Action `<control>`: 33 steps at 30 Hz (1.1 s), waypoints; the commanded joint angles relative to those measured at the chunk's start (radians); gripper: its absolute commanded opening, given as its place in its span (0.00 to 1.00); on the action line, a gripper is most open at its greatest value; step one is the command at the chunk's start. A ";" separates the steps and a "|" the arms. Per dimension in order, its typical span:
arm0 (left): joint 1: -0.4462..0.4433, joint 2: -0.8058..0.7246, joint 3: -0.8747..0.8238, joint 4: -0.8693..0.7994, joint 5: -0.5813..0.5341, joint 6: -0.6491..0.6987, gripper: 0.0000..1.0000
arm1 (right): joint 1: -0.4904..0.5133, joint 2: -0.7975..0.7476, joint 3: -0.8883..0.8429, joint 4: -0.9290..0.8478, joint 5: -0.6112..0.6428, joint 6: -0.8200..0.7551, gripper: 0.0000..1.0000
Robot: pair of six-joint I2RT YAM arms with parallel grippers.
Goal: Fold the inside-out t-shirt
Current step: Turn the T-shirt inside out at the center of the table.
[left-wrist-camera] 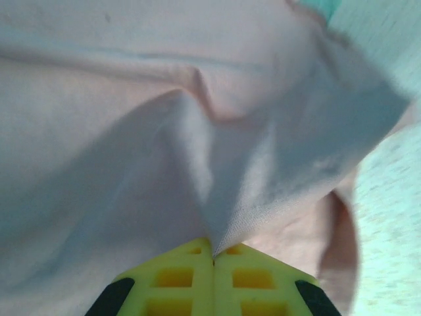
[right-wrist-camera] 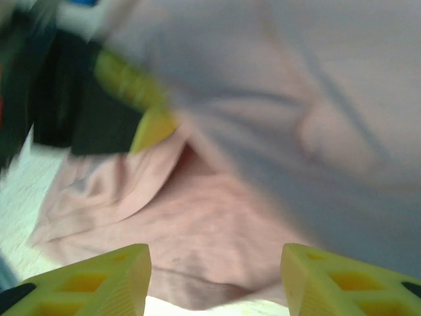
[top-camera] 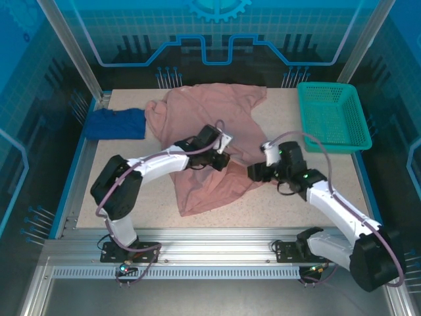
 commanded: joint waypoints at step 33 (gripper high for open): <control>0.144 -0.238 0.262 -0.180 0.432 -0.152 0.00 | 0.290 0.826 0.309 0.571 0.610 -0.073 0.50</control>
